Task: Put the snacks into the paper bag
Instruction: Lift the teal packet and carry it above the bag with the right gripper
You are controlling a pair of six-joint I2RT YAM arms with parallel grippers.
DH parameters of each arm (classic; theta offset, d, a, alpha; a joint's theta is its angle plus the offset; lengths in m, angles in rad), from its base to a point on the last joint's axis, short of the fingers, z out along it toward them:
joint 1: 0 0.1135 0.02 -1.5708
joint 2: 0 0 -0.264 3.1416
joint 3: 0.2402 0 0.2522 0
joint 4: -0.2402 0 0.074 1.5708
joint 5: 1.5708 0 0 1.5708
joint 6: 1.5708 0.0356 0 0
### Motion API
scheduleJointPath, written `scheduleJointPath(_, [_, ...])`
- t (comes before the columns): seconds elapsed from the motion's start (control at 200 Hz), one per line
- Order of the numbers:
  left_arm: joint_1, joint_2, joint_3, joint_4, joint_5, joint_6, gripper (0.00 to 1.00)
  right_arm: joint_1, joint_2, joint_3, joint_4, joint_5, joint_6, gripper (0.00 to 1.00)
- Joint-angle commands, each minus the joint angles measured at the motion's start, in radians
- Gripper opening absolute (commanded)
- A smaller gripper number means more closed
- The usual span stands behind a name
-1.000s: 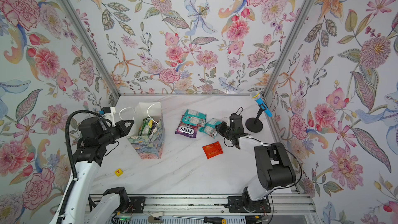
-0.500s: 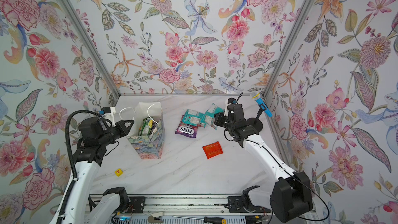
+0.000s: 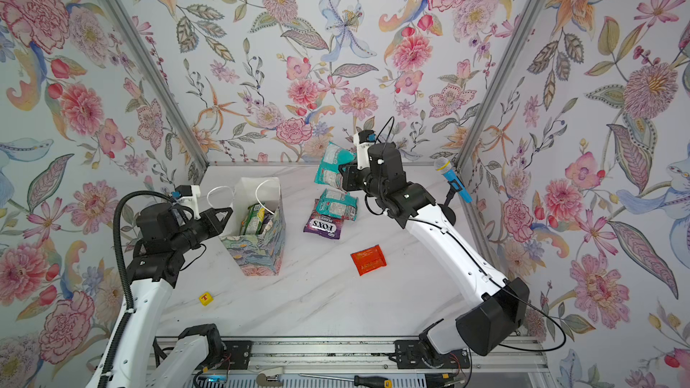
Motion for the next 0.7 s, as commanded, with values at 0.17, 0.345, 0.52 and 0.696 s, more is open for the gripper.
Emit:
scheduleJointPath(0.17, [-0.002,-0.022,0.002,0.051,0.03,-0.004,0.05,0.099,0.162,0.311,-0.043,-0.097,-0.103,0.0])
scheduleJointPath(0.345, [-0.002,-0.022,0.001,0.047,0.03,-0.005,0.05,0.142,0.267,0.485,-0.075,-0.135,-0.14,0.0])
scheduleJointPath(0.52, [-0.002,-0.023,0.01,0.038,0.028,0.001,0.05,0.181,0.374,0.66,-0.123,-0.2,-0.162,0.0])
scheduleJointPath(0.696, [-0.002,-0.022,0.016,0.032,0.027,0.003,0.05,0.227,0.464,0.811,-0.225,-0.229,-0.237,0.0])
